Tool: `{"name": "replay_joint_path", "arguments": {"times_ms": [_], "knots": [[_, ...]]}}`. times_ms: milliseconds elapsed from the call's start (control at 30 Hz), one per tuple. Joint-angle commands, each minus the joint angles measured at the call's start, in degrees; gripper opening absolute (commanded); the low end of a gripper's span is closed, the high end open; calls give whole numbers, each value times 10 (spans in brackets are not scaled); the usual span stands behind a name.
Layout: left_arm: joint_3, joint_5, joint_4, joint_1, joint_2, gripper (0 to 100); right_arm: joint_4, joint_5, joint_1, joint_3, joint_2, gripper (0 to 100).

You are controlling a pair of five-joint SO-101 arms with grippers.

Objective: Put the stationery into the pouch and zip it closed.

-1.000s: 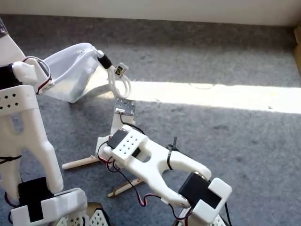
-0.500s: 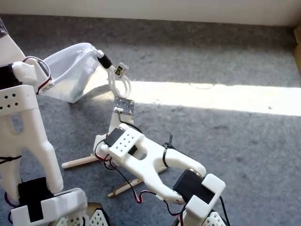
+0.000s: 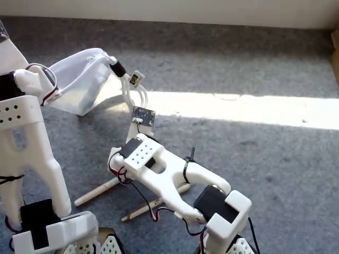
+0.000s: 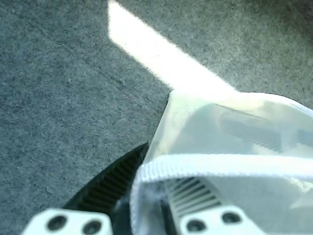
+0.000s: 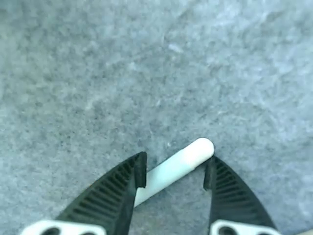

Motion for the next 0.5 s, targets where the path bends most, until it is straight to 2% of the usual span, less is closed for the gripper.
{"name": "replay_joint_path", "arguments": {"times_ms": [0, 200, 467], "knots": [[-19, 4, -11, -12, -4, 6, 8, 2, 24, -6, 2, 199], [-19, 4, -11, -12, -4, 6, 12, 2, 26, -7, 48, 198], [10, 4, -34, -12, -9, 6, 12, 3, 73, -7, 57, 180]]}}
